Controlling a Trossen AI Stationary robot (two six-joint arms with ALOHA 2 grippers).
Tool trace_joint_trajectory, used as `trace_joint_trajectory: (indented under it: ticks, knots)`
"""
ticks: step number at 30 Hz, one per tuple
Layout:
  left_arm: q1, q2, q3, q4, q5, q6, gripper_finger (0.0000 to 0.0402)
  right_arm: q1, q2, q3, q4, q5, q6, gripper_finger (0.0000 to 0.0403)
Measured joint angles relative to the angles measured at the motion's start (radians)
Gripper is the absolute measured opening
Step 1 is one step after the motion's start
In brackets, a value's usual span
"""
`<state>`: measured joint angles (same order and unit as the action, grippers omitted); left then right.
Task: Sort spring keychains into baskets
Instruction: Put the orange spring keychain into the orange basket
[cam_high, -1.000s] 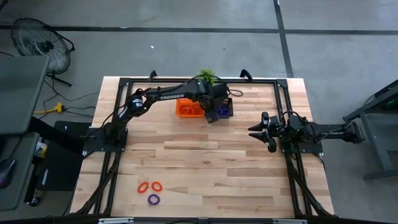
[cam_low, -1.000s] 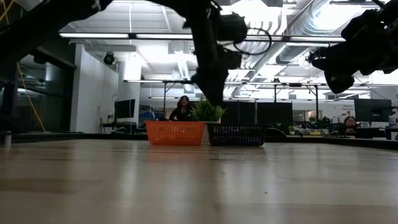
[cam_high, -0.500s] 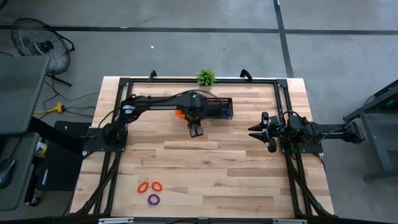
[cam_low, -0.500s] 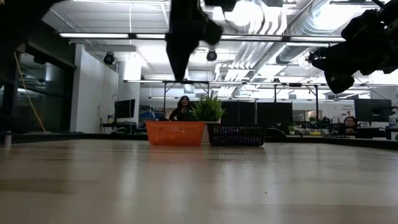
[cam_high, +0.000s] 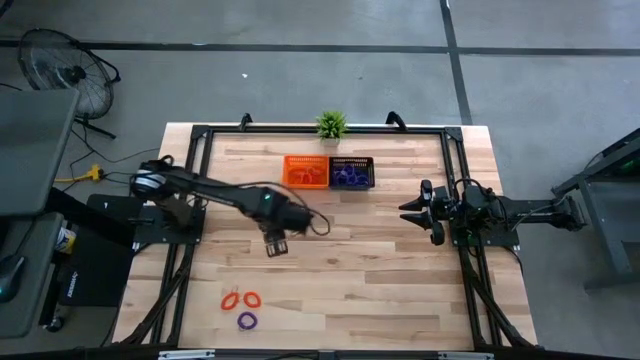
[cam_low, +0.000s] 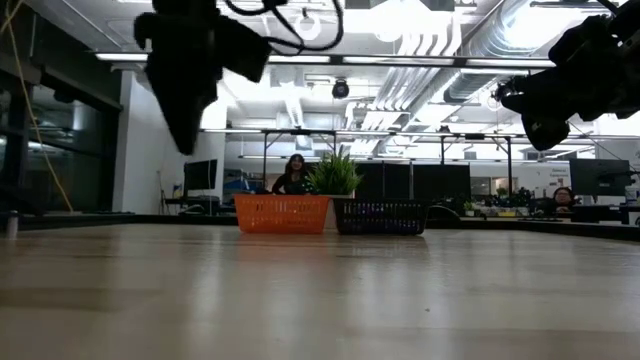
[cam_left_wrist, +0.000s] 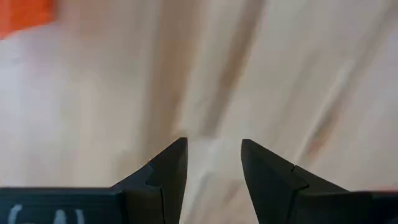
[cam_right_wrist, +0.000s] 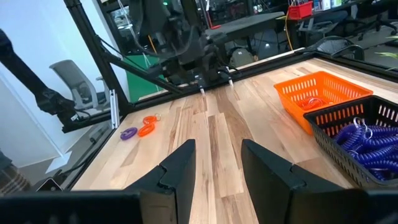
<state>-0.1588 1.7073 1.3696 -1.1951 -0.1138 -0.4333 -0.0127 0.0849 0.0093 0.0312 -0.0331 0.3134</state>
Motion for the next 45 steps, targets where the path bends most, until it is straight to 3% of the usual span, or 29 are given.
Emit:
trace_joint_trajectory:
  ticks: [2, 8, 12, 18, 28, 35, 45]
  knots:
    - [-0.025, -0.046, -0.086, 0.107, 0.020, -0.065, 0.0149, 0.000, 0.001, 0.000, 0.000, 0.000, 0.000, 0.0124]
    - [-0.092, -0.181, -0.312, 0.125, 0.087, -0.272, 0.0149, 0.000, 0.007, 0.000, -0.003, 0.001, 0.000, 0.0124]
    - [-0.153, -0.252, -0.392, 0.131, 0.105, -0.442, 0.0149, 0.000, 0.011, 0.000, -0.003, 0.001, 0.000, 0.0124]
    - [-0.283, -0.301, -0.436, 0.106, 0.158, -0.739, 0.0149, 0.000, 0.014, 0.000, -0.003, 0.001, 0.000, 0.0124]
    - [-0.538, -0.267, -0.448, 0.154, 0.254, -1.143, 0.0149, 0.000, 0.014, 0.000, -0.003, 0.000, 0.000, 0.0124]
    - [-0.623, -0.217, -0.448, 0.211, 0.283, -1.292, 0.0149, 0.000, 0.014, 0.000, -0.002, 0.000, 0.000, 0.0124]
    - [-0.634, -0.095, -0.447, 0.355, 0.339, -1.270, 0.0149, 0.000, 0.014, 0.000, 0.000, 0.000, 0.000, 0.0124]
